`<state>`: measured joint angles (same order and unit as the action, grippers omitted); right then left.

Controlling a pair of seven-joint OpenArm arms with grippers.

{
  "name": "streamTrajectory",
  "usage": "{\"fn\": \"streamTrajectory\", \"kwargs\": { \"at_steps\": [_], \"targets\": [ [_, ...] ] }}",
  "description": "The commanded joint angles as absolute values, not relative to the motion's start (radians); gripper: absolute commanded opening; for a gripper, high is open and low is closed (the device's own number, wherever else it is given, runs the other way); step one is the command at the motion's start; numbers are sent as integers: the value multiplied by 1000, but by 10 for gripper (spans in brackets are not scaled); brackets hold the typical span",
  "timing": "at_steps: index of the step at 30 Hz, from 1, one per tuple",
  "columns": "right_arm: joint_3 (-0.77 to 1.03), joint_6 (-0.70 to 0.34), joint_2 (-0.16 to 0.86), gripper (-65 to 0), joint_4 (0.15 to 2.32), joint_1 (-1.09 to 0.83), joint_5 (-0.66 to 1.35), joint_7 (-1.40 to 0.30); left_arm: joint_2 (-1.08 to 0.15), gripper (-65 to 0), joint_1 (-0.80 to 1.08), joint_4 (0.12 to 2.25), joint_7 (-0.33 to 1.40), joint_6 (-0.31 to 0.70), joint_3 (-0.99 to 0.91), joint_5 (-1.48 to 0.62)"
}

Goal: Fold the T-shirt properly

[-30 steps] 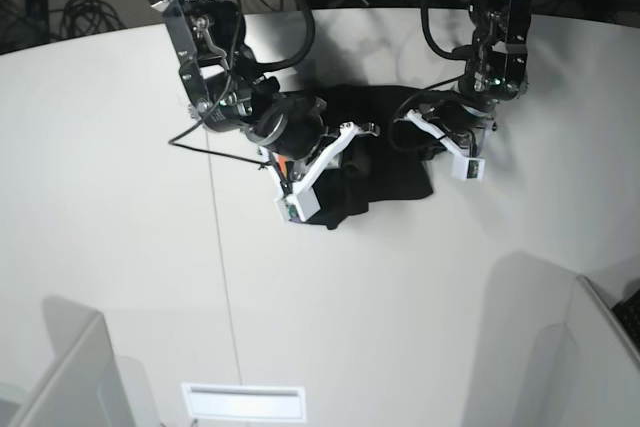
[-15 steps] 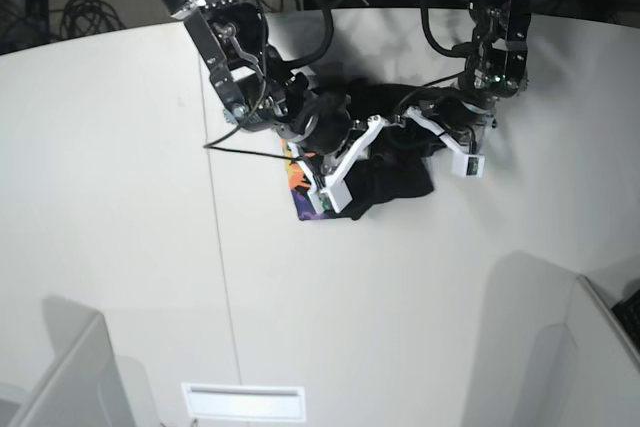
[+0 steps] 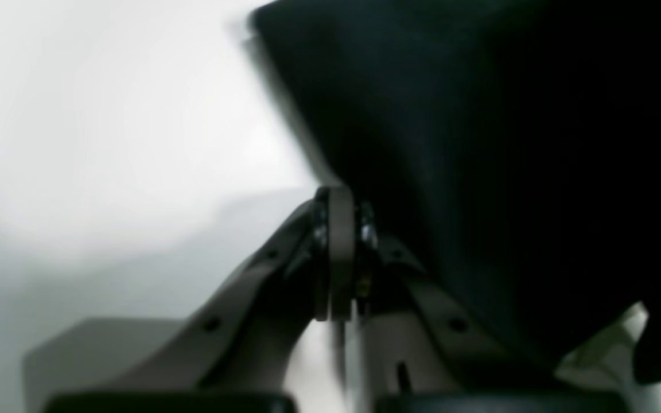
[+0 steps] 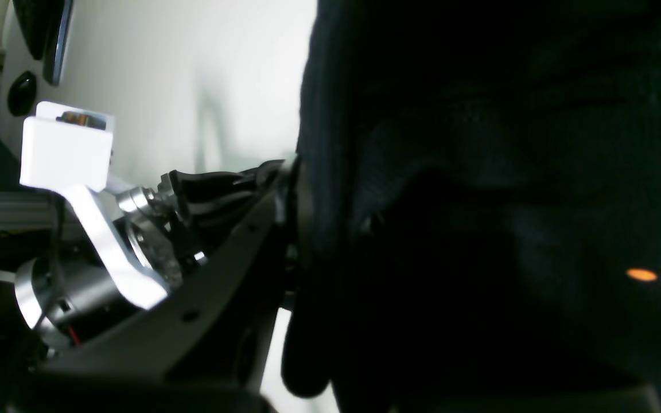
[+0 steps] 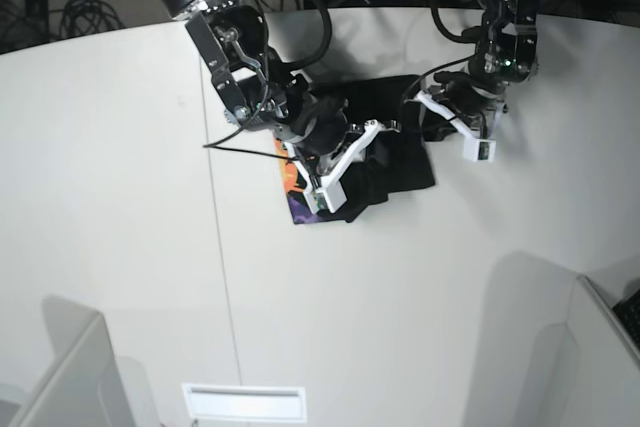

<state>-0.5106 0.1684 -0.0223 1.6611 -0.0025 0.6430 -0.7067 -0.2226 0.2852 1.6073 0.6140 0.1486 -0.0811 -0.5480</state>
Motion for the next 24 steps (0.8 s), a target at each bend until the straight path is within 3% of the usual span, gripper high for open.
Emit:
{"fn": "streamTrajectory", "kwargs": {
  "at_steps": [1, 16, 24],
  "targets": [
    [-510, 159, -33, -650, 1682, 5, 653, -693, -232, -650, 300, 1632, 633, 136, -108, -532],
    [-512, 159, -33, -650, 1682, 4, 656, -722, -237, -650, 469, 1756, 633, 137, -400, -533],
    [-512, 159, -42, -650, 1696, 5, 657, -739, -236, -650, 466, 1756, 633, 137, -403, -533]
  ]
}}
